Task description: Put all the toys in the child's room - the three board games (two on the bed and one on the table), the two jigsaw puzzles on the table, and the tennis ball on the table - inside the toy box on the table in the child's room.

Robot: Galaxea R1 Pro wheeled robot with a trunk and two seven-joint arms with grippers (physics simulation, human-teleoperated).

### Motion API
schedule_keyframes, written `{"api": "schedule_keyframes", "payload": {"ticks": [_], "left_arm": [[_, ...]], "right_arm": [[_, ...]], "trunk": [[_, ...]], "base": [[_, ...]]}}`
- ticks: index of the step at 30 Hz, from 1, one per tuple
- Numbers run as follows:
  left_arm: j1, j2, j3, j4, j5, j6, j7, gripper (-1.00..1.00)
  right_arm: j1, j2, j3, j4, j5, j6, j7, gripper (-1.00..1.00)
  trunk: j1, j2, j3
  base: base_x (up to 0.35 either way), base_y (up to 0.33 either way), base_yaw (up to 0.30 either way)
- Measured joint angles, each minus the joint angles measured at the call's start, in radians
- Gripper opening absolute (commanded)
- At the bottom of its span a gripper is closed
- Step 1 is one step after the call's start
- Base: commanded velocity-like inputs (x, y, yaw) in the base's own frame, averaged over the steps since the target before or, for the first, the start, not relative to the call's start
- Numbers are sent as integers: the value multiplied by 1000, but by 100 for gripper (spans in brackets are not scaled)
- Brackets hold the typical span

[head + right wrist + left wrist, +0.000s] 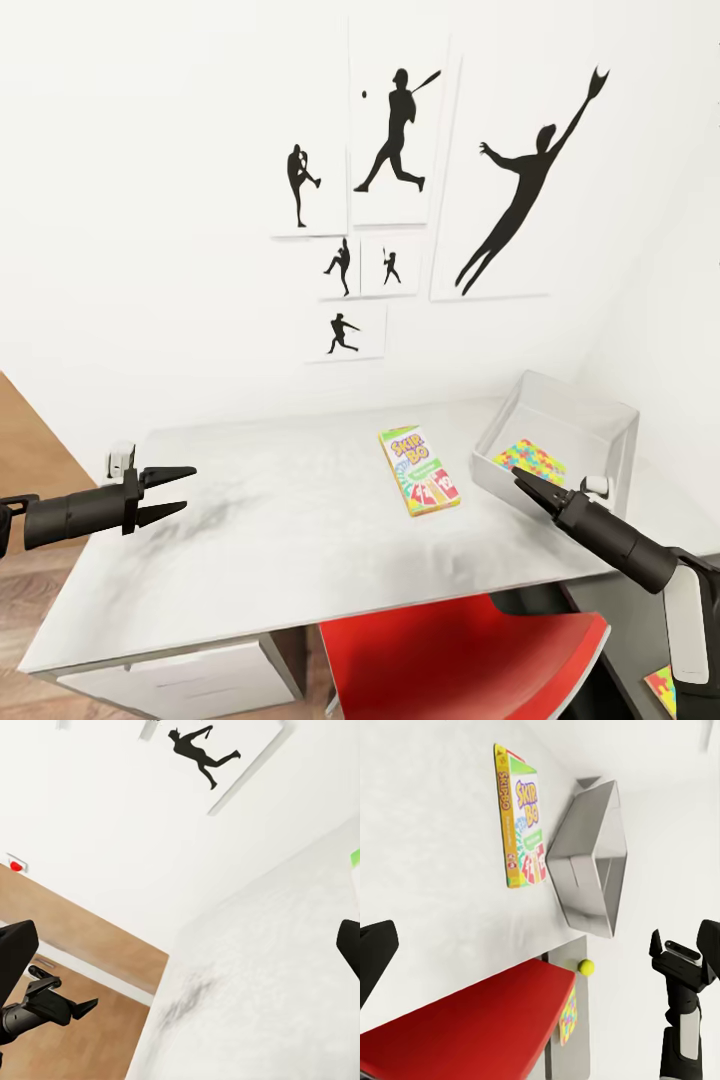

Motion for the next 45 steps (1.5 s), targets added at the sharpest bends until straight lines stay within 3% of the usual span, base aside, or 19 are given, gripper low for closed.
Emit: {"api": "schedule_keyframes", "payload": {"ticks": [30, 45], "left_arm": [[0, -1, 0, 0, -1, 0, 0, 100], [0, -2, -1, 0, -1, 0, 0, 100]], "right_arm": [[0, -1, 0, 1, 7, -2, -2, 100], [0, 1, 3, 0, 13, -6, -14, 100]], "trunk": [[0, 0, 48], [0, 0, 54]], "base": [[0, 0, 103], [0, 0, 55]]}}
